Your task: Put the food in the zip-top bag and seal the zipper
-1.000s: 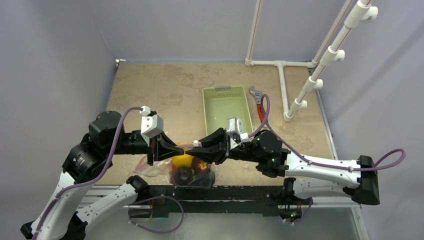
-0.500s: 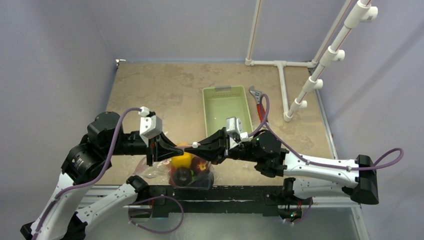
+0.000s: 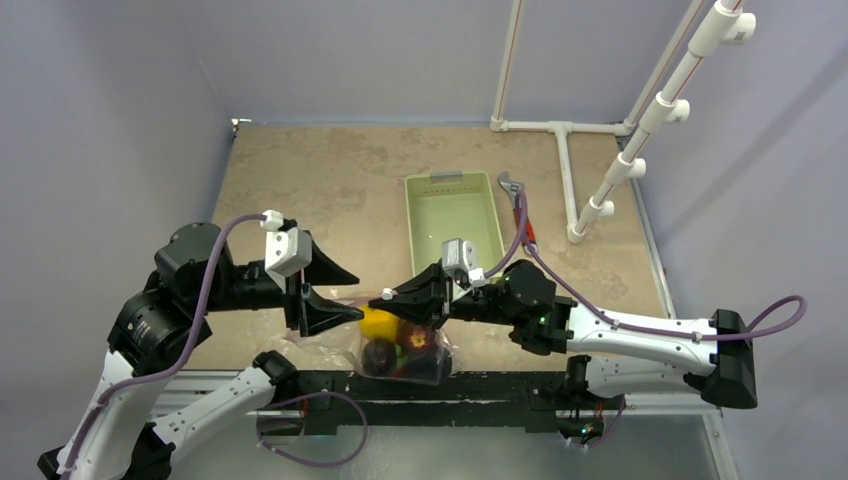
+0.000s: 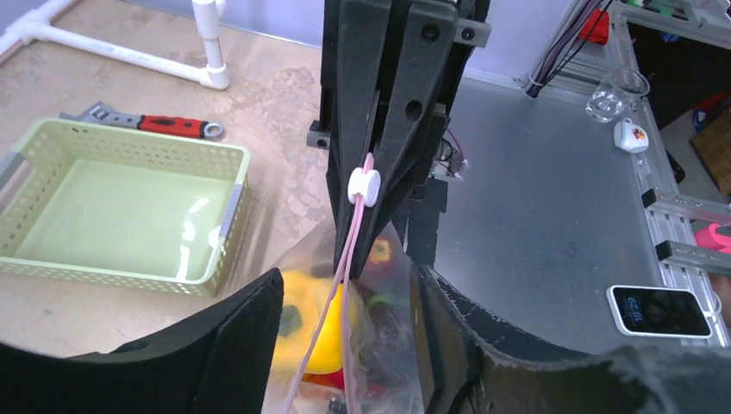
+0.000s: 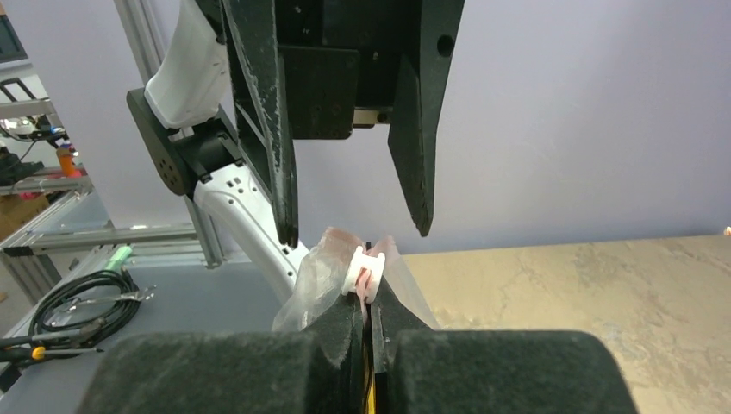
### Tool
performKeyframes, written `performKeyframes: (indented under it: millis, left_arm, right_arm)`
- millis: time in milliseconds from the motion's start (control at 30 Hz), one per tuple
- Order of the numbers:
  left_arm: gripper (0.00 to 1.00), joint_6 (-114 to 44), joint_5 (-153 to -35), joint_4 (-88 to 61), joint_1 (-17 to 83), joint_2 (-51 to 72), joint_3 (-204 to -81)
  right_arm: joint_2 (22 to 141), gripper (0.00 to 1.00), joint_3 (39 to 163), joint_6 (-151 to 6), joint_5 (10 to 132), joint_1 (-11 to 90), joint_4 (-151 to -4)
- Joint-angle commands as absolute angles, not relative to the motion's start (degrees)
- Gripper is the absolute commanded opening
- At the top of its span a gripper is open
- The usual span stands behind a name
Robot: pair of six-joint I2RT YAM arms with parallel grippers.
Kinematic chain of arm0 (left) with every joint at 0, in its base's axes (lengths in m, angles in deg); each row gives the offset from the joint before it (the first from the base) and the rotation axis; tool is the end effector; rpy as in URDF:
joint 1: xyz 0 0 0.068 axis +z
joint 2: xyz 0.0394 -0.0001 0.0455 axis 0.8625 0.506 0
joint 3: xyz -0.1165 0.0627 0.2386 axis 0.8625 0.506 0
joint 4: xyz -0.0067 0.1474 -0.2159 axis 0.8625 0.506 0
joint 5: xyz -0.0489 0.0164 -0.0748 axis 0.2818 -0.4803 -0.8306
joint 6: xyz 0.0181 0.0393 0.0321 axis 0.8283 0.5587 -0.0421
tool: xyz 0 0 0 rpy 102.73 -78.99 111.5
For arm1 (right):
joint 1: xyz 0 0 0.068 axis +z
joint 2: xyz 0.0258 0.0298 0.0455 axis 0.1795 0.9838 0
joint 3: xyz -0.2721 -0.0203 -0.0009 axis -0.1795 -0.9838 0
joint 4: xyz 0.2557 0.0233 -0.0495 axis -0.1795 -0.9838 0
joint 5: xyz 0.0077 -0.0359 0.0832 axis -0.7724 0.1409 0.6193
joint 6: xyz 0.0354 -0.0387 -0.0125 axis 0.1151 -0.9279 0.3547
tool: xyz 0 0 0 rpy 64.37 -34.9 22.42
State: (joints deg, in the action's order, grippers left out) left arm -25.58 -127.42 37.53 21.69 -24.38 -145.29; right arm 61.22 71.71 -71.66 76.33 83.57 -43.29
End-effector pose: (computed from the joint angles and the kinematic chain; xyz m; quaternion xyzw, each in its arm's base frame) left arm 0.0512 -0.0698 0.4488 0.4326 0.6350 -0.4625 0.4425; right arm 0.0635 0.2389 0.3761 -0.3916 0.4344 0.5747 0.5725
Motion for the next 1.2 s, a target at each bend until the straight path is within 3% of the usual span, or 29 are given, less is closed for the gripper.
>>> performKeyframes:
  millis: [0, 300, 567, 867, 1167]
  left_arm:
    - [0.55, -26.6, -128.4, 33.0, 21.7, -23.6, -146.7]
    - [0.55, -29.9, -134.2, 24.8, 21.7, -20.6, -143.3]
    - [0.49, -30.0, -137.3, 23.9, 21.7, -19.5, -141.7]
    - [0.34, -29.2, -139.0, 24.8, 21.7, -19.3, -140.4]
    - [0.31, -29.2, -140.0, 24.0, 21.7, -18.8, -139.0]
  right_arm:
    - [60.5, 0.00, 71.7, -72.6, 76.2, 83.7, -40.8]
    - [61.2, 0.00, 71.7, -72.8, 77.1, 83.7, -42.8]
    - [61.3, 0.00, 71.8, -73.3, 77.1, 83.8, -42.8]
    - [61.2, 0.00, 72.1, -73.5, 76.7, 83.7, -42.9]
    - [60.8, 0.00, 71.9, -73.0, 76.5, 83.7, -42.7]
